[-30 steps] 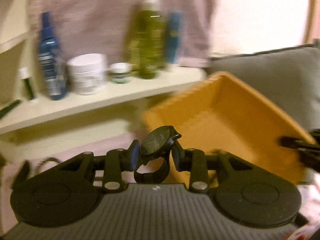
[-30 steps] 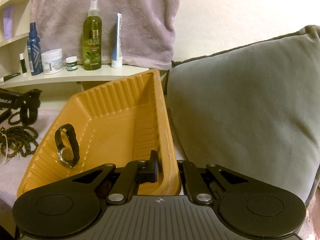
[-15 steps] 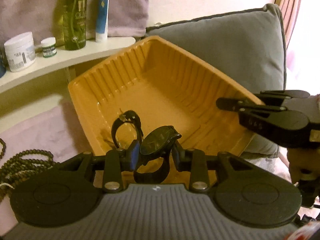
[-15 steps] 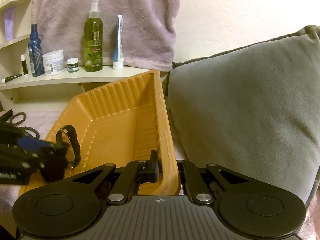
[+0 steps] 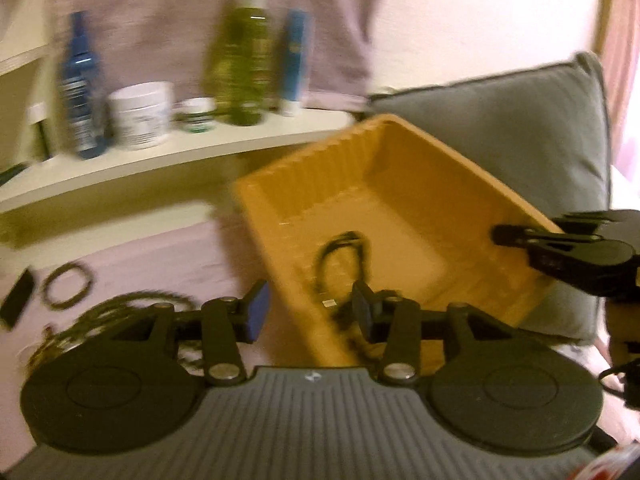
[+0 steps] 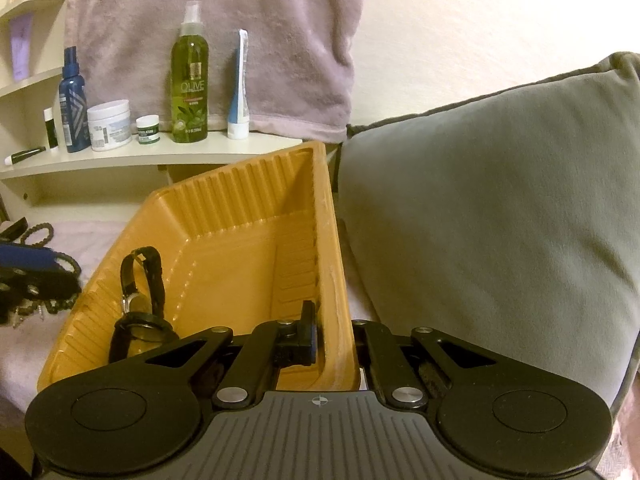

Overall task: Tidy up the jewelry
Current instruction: 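Grasp the black rectangular case with the left gripper and lift it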

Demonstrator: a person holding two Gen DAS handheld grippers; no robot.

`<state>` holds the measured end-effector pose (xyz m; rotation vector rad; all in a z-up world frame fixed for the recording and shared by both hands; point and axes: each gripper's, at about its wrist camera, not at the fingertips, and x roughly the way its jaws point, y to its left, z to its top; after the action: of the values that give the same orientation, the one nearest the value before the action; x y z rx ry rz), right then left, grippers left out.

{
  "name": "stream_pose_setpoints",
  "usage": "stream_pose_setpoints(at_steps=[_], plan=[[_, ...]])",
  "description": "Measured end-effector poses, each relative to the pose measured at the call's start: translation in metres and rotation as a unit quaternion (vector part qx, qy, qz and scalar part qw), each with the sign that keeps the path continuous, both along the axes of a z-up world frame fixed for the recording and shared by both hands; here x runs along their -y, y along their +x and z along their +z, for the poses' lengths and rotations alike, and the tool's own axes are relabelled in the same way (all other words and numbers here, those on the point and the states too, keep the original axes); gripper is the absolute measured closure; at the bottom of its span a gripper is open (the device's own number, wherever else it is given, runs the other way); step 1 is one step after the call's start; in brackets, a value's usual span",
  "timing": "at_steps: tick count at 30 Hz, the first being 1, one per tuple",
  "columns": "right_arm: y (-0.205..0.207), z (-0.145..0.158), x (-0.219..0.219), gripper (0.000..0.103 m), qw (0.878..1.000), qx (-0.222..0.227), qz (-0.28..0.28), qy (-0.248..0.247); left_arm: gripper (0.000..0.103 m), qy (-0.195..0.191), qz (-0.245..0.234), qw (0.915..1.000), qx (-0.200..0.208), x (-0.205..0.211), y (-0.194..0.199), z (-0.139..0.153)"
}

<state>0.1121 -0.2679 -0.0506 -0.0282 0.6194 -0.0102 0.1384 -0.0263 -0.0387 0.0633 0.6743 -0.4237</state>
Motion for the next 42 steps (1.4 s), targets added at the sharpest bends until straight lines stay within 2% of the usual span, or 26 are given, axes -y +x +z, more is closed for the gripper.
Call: stream_pose_setpoints(at_steps=[5,10,13,17,23,32,36,42], plan=[[0.001,-0.002,0.000,0.098,1.000,-0.002,0.000,-0.003,0.060,0.020,0.069,0.9974,0.007,-0.041,0.001,0.000],[0.002,-0.002,0.001,0.098,1.000,-0.004,-0.001,-0.003,0.060,0.044,0.148,0.9878,0.017,-0.094,0.019,-0.002],[0.003,-0.002,0.001,0.098,1.000,-0.006,0.000,-0.005,0.060,0.062,0.174,0.9825,0.022,-0.122,0.033,-0.004],[0.004,-0.003,0.001,0.098,1.000,-0.008,-0.001,-0.008,0.060,0.100,0.178,0.9786,0.020,-0.155,0.054,-0.014],[0.005,-0.006,0.001,0.098,1.000,-0.013,-0.005,-0.011,0.060,0.134,0.179,0.9747,0.007,-0.182,0.080,-0.037],[0.008,-0.008,0.001,0.097,1.000,-0.018,-0.010,-0.015,0.060,0.141,0.154,0.9780,-0.003,-0.199,0.105,-0.057],[0.008,-0.008,0.001,0.096,1.000,-0.020,-0.011,-0.018,0.072,0.143,0.141,0.9796,-0.008,-0.201,0.113,-0.059],[0.008,-0.009,0.002,0.096,1.000,-0.021,-0.012,-0.017,0.077,0.138,0.130,0.9816,-0.021,-0.204,0.118,-0.058]])
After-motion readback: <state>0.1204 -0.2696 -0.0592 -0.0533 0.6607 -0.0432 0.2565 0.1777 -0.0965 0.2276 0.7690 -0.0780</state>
